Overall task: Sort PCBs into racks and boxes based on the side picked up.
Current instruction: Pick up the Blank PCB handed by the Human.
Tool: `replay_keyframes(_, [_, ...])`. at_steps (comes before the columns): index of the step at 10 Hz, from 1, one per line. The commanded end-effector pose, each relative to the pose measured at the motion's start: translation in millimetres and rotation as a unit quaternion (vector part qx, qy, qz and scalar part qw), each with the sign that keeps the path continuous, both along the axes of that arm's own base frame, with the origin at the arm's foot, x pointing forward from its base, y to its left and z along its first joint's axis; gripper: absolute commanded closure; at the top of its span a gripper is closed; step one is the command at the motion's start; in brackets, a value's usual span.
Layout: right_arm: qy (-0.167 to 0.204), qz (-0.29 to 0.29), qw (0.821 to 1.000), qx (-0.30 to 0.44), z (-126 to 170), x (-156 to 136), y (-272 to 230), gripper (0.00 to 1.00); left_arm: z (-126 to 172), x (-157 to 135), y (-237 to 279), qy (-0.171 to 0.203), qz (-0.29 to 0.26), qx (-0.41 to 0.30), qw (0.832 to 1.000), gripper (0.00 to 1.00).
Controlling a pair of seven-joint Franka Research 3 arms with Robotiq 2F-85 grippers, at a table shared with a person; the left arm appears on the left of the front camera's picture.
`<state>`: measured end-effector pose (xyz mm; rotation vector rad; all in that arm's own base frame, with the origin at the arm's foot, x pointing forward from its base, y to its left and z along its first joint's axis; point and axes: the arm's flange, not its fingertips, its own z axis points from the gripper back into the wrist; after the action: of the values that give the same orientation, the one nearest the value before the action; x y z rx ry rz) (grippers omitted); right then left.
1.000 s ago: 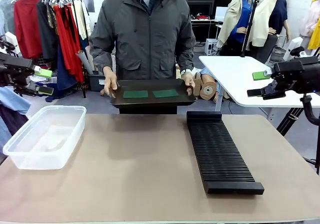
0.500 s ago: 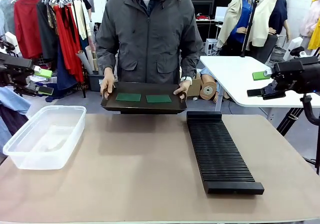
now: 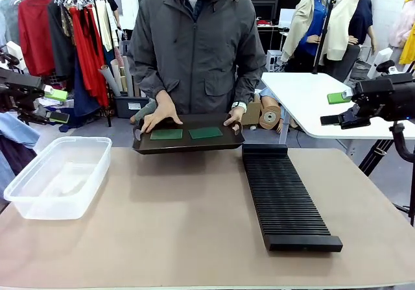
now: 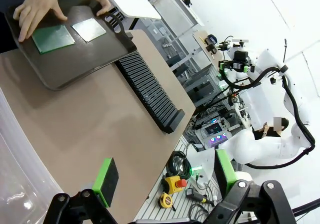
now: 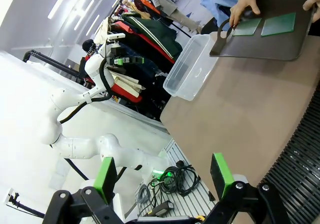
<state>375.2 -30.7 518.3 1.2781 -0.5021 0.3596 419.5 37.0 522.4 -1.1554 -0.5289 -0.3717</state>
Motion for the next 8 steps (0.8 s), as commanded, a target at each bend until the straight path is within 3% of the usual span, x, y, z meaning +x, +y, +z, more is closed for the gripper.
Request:
replay_keyframes(1, [-0.003, 0.002, 1.0, 0.004, 0.8, -0.2, -0.3, 0.0, 2.0, -1.6, 0.8, 0.006, -0.002, -0.006, 1.0, 0.0])
replay_keyframes(8, [-0.003, 0.002, 1.0, 0.004, 0.8, -0.2, -0.3, 0.0, 2.0, -1.6, 0.8, 0.006, -0.002, -0.006, 1.0, 0.0])
